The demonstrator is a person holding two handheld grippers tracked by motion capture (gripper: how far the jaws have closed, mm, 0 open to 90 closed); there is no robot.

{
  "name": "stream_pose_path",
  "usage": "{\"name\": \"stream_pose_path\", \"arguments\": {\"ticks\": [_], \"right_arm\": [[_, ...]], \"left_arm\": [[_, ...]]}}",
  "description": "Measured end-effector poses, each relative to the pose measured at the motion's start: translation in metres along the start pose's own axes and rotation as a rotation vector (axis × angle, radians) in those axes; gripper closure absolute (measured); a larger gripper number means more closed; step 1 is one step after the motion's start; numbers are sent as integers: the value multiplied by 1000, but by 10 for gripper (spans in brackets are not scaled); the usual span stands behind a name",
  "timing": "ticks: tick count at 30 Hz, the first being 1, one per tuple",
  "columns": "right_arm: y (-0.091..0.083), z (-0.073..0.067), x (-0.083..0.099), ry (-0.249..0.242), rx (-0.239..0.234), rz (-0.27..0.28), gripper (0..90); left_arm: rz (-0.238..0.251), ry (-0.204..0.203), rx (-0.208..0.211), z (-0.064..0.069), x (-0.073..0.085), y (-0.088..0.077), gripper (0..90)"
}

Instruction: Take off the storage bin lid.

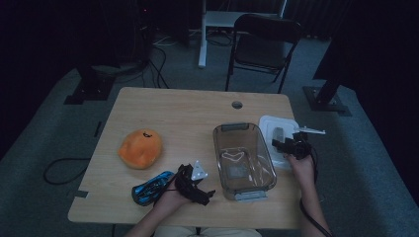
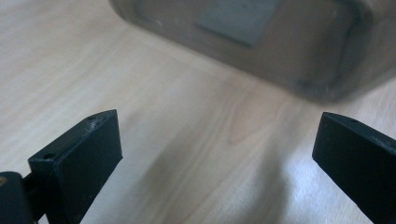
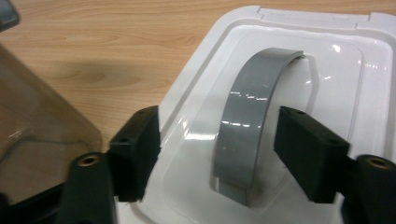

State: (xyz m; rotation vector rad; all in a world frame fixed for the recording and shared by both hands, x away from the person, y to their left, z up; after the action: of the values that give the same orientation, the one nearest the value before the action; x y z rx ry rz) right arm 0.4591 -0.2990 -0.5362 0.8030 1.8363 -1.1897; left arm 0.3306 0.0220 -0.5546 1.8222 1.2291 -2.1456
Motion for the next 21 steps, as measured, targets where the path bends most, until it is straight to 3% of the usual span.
{"name": "stream_pose_path", "arguments": {"ticks": [2, 5, 8, 13, 21], "right_arm": [[-3, -3, 2, -25, -16, -8, 151], [-6, -5, 5, -60, -18, -14, 130], [-10, -6, 5, -106, -18, 15, 124], [-22, -9, 6, -127, -7, 70, 123], [-40, -23, 22, -152, -36, 67, 124]], "left_arm": [[5, -8, -13, -4, -5, -2, 20], [1, -13, -19, -10, -14, -3, 20], [6, -29, -32, -18, -22, -4, 20], [22, -41, -61, -33, -33, 0, 19], [-8, -43, -106, -52, -37, 15, 20]]}}
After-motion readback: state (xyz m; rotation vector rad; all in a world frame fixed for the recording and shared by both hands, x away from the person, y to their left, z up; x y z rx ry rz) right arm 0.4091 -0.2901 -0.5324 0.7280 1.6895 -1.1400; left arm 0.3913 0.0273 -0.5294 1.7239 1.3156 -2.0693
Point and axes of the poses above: each handheld gripper's, and its own axes: y roughly forward along the jaws, x roughly out of its underside, z roughly to its right, the point moved 8 cm from there along y, roughly forward along the jaws, and after that the axes turned 14 degrees about z, right-handed, at the moved point
